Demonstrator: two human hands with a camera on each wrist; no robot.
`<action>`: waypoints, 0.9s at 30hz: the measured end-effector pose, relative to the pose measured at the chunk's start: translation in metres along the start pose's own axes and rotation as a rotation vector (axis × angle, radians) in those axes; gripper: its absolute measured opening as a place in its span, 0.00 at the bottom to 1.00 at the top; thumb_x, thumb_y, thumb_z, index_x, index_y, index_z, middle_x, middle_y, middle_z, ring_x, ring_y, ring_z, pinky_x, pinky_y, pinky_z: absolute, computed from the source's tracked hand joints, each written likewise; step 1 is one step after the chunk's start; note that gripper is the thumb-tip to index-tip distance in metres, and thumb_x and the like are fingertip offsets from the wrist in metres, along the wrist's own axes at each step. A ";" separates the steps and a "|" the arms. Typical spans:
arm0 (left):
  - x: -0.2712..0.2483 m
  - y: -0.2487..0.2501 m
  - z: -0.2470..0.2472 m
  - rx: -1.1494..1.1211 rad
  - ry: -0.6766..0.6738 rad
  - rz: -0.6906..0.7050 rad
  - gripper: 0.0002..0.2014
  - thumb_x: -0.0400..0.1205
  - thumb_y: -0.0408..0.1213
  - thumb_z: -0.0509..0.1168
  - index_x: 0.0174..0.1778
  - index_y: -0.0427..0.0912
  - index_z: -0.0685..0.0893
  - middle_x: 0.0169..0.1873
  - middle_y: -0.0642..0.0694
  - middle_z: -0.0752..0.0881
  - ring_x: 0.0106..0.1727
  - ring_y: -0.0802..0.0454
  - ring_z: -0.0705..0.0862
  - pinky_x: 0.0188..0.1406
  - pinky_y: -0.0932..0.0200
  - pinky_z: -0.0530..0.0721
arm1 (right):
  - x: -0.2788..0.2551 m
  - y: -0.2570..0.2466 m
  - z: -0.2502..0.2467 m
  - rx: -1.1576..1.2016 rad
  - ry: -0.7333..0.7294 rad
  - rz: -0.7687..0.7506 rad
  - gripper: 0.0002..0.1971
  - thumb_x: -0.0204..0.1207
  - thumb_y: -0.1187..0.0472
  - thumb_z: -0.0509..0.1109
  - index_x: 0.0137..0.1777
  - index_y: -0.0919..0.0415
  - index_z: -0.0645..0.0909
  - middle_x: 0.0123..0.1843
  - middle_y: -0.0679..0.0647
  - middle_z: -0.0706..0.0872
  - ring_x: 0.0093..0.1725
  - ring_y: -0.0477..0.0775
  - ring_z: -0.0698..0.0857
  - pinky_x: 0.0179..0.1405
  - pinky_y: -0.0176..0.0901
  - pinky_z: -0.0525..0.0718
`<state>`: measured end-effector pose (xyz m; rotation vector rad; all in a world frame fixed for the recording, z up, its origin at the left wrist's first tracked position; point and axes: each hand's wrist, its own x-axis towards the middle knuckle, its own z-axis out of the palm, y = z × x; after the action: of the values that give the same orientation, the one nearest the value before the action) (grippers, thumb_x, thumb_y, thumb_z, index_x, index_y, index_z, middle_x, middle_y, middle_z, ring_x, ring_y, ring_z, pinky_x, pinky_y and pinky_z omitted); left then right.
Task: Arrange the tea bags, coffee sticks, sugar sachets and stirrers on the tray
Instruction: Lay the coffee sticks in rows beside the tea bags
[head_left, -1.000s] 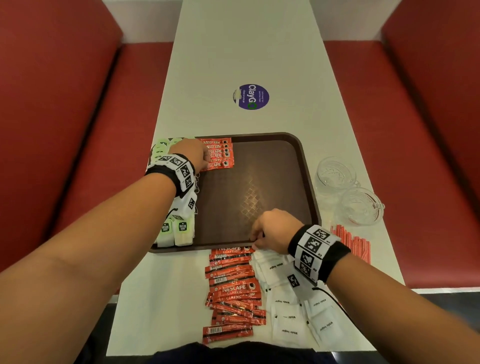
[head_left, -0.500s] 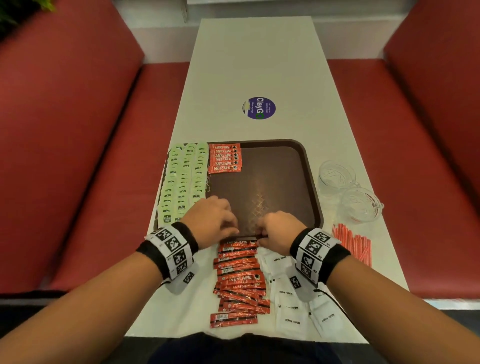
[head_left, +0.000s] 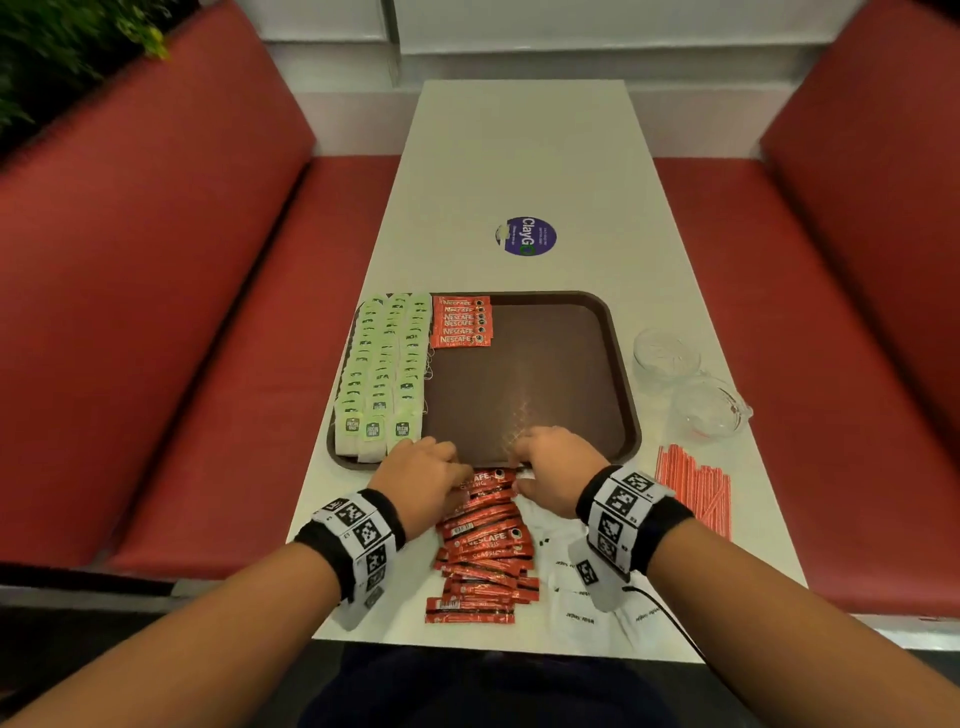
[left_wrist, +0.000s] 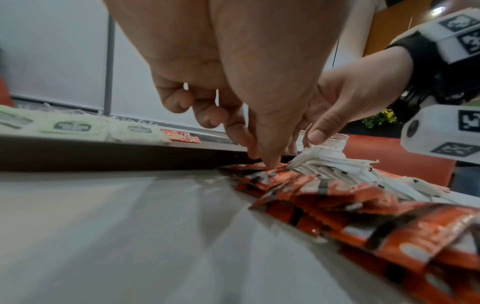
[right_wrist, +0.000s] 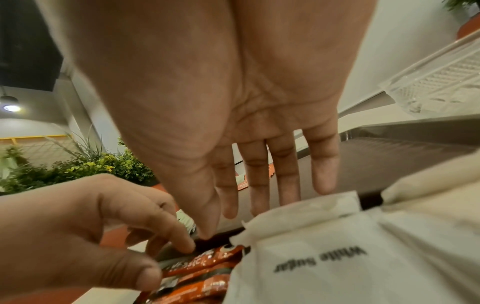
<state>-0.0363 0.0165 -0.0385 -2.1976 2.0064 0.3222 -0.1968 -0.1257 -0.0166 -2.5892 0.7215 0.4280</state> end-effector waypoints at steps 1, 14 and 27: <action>0.000 0.002 -0.001 0.013 -0.009 -0.014 0.19 0.86 0.55 0.59 0.69 0.54 0.81 0.55 0.51 0.82 0.57 0.48 0.78 0.57 0.49 0.73 | -0.001 -0.001 0.000 -0.003 0.003 -0.003 0.16 0.79 0.47 0.72 0.64 0.49 0.83 0.63 0.50 0.82 0.64 0.55 0.80 0.65 0.54 0.82; 0.003 0.008 -0.008 0.057 0.187 0.104 0.16 0.83 0.50 0.57 0.42 0.50 0.89 0.37 0.52 0.84 0.42 0.47 0.82 0.41 0.52 0.74 | 0.005 -0.026 -0.007 -0.048 -0.058 -0.065 0.20 0.80 0.46 0.70 0.68 0.54 0.80 0.62 0.54 0.84 0.61 0.58 0.83 0.61 0.53 0.83; -0.003 -0.002 -0.009 0.021 -0.026 -0.018 0.16 0.86 0.57 0.59 0.59 0.52 0.85 0.52 0.51 0.87 0.54 0.48 0.85 0.53 0.51 0.80 | 0.011 -0.020 -0.012 0.012 -0.099 -0.004 0.07 0.85 0.52 0.59 0.52 0.54 0.74 0.50 0.54 0.83 0.50 0.57 0.83 0.53 0.51 0.83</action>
<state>-0.0344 0.0176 -0.0292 -2.1865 1.9658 0.3249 -0.1747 -0.1201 -0.0040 -2.5380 0.6827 0.5449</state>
